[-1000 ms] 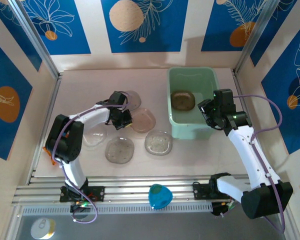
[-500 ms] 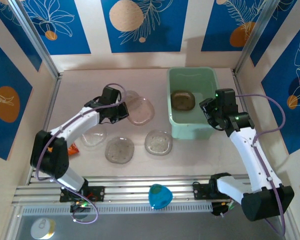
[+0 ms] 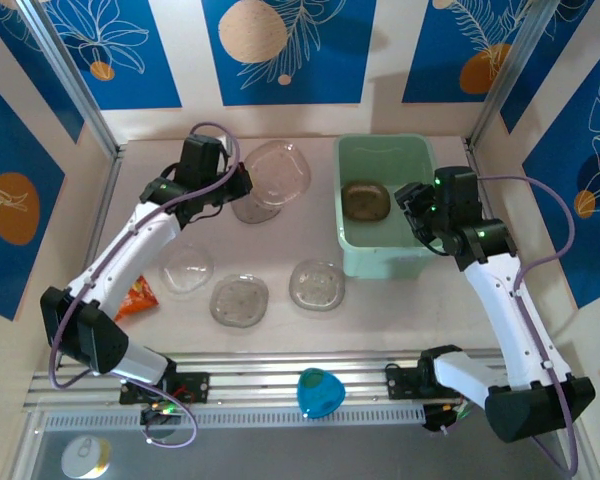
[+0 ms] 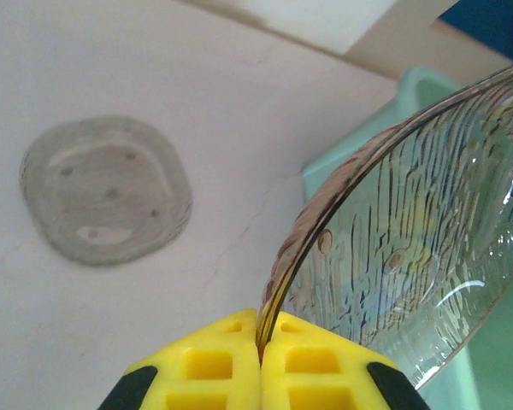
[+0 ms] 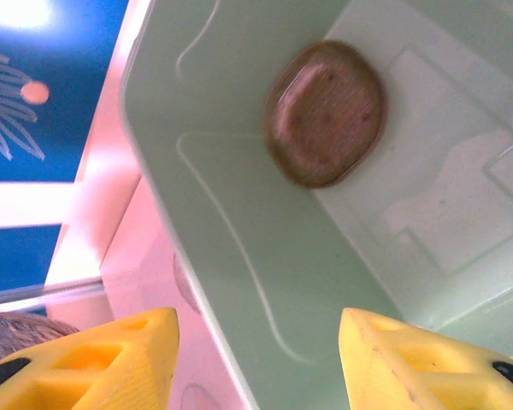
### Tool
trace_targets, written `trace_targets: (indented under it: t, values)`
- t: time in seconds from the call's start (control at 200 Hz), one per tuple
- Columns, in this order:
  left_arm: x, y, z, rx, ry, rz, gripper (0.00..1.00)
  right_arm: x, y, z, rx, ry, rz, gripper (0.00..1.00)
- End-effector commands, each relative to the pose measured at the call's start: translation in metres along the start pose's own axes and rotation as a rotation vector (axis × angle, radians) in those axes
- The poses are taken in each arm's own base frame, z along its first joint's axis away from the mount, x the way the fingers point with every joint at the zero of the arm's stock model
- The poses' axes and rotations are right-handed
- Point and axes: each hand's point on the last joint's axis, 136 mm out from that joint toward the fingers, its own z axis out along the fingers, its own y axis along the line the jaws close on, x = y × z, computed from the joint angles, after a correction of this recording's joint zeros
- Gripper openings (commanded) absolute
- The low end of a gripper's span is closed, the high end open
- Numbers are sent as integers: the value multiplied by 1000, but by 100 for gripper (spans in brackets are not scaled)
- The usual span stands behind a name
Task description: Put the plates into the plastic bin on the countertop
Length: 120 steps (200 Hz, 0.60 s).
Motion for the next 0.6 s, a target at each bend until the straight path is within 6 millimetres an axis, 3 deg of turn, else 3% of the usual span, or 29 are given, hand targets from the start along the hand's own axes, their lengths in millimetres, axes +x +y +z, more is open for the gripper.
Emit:
trace_targets:
  t: [0.0, 0.275, 0.595]
  values:
    - [-19, -22, -8, 41, -57, 48, 0, 13, 31, -5, -87, 55, -50, 54]
    - [-34, -66, -5, 113, -144, 88, 0, 47, 76, -8, -216, 119, -142, 53]
    - [-25, -110, -12, 159, -188, 87, 0, 61, 99, 19, -239, 103, -136, 48]
